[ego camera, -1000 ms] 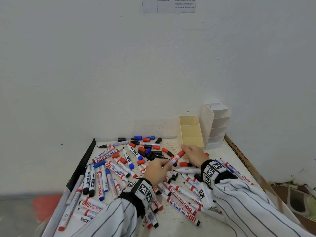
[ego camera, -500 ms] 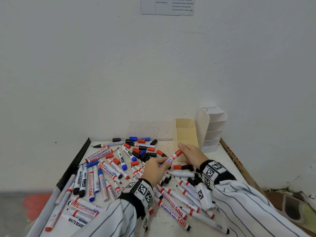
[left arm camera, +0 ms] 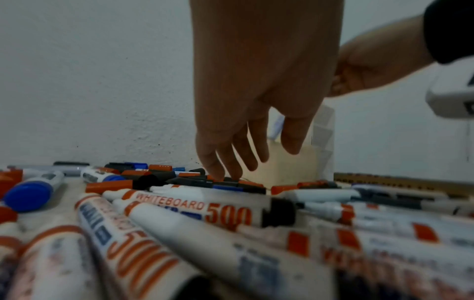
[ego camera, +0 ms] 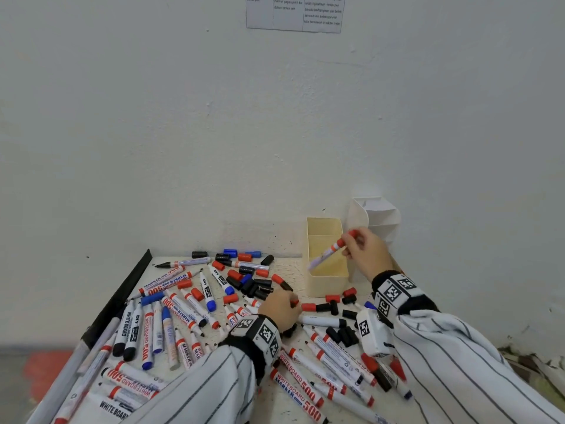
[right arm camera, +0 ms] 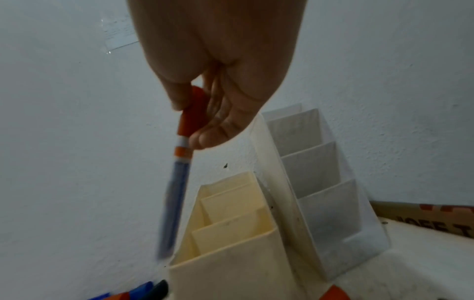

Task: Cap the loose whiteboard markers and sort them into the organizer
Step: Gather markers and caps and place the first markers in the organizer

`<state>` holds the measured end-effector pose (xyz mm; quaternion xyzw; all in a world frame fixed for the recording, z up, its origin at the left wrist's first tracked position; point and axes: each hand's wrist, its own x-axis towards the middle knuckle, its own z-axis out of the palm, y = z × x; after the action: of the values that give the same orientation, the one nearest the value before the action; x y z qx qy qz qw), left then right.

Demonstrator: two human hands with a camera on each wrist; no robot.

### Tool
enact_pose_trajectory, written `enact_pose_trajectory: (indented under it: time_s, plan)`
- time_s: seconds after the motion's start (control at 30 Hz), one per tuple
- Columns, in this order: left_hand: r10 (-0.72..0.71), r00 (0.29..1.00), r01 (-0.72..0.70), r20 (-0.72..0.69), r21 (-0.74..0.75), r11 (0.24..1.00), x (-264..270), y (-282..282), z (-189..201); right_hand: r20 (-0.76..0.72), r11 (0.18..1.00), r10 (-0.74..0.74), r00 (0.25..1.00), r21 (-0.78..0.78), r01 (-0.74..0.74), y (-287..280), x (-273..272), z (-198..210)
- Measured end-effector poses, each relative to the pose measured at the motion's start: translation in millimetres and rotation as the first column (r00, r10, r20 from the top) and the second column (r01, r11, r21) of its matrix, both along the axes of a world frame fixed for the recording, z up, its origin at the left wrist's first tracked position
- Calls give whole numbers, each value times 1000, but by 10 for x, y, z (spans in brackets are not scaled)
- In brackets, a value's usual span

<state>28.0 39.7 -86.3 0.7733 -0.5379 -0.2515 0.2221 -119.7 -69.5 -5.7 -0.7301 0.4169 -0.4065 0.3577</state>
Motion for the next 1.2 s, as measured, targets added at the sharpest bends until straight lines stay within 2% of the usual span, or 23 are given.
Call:
enact_pose_trajectory:
  time_s: [0.1,0.23,0.4,0.6,0.7,0.77,0.83,0.87,0.93,1.07,1.2]
  plan:
    - [-70,974,33,217,170,985,50,-52,-62,-92,986,-115,989,-129,102,-139,6,-36]
    - [-152,906,73,394,207,975,72,-127,-38,-173,979,-115,978,-185,83,-285,48,-214]
    - [-218,866,122,450,232,965,49,-152,-80,-239,980,-117,964,-186,73,-368,54,-343]
    - [-169,893,70,417,242,968,25,-174,-83,-297,970,-125,946,-238,54,-413,45,-479]
    - [-101,941,35,322,204,978,17,-160,-53,-321,906,-229,919,-416,80,-326,33,-497]
    - [-18,981,-10,191,145,989,22,-139,-17,-346,894,-122,930,-445,-48,-274,43,-505]
    - [77,997,-77,1,79,994,71,-125,-9,-475,926,55,878,-305,-223,-226,59,-534]
    - [119,986,-115,-112,45,992,108,-121,-9,-552,941,120,825,-201,-272,-208,66,-556]
    - [170,942,-184,-291,-21,983,167,-90,12,-642,958,167,748,-73,-276,-210,75,-624]
    - [259,849,-358,-460,-142,923,271,-63,80,-661,973,93,745,-99,-210,-215,120,-693]
    - [296,730,-502,-616,-189,844,365,-42,167,-665,977,55,744,-117,-177,-232,127,-712]
